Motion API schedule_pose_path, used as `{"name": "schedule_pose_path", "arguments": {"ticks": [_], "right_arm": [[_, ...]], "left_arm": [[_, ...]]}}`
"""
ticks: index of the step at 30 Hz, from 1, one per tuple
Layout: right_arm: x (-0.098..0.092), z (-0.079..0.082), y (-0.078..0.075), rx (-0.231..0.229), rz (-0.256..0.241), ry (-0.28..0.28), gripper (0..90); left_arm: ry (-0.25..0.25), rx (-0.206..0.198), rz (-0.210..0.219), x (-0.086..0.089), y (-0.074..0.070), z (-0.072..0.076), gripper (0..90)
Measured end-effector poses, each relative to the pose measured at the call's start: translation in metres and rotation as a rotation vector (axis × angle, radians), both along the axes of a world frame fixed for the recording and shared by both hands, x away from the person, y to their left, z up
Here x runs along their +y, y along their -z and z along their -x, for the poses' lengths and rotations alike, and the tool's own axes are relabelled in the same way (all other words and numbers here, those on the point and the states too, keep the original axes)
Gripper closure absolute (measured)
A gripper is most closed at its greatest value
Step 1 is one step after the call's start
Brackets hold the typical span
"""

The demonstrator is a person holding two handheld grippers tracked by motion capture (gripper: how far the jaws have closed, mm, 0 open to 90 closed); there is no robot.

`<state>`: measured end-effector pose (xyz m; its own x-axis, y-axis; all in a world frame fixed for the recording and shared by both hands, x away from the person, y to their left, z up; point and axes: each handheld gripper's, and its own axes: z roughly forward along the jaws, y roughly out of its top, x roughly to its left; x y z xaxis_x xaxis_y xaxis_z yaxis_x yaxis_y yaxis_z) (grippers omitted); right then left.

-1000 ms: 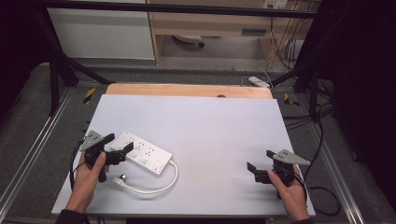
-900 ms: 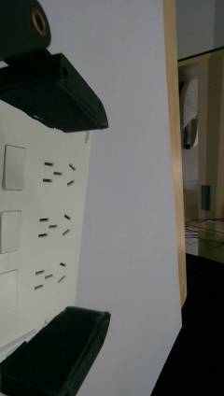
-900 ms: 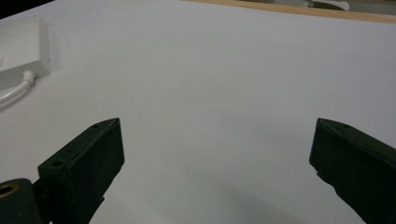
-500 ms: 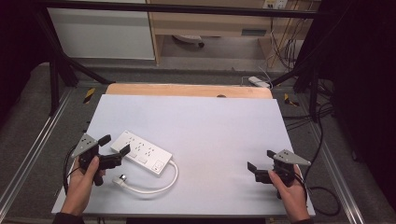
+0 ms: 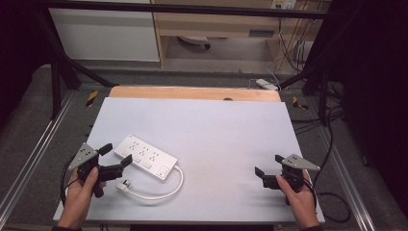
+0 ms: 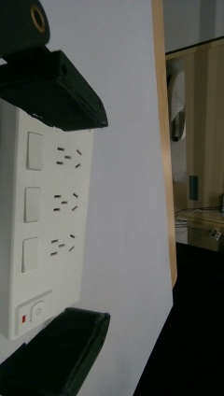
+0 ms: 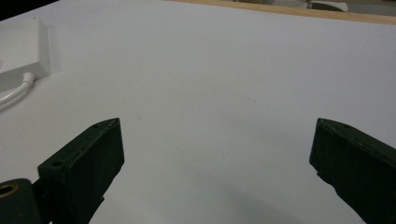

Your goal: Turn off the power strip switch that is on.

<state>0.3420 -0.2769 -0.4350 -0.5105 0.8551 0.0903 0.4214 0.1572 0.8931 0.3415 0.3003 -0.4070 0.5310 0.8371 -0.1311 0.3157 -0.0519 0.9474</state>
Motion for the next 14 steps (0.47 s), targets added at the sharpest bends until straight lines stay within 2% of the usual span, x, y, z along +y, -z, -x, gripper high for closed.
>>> {"name": "schedule_pose_path", "arguments": {"ticks": [4,8,11,14], "right_arm": [[0.000,0.000,0.000,-0.002,0.000,0.002,3.5],[0.000,0.000,0.000,-0.003,0.003,0.004,3.4],[0.000,-0.001,0.001,-0.001,0.009,0.010,3.2],[0.000,-0.003,0.004,0.021,0.034,0.023,2.5]], "left_arm": [[0.009,0.008,-0.006,0.002,0.003,0.006,6.1],[0.018,0.033,-0.016,0.005,0.010,0.013,6.2],[-0.002,0.051,-0.035,0.007,0.016,0.016,6.5],[-0.020,0.060,-0.042,0.008,0.019,0.018,6.5]]}}
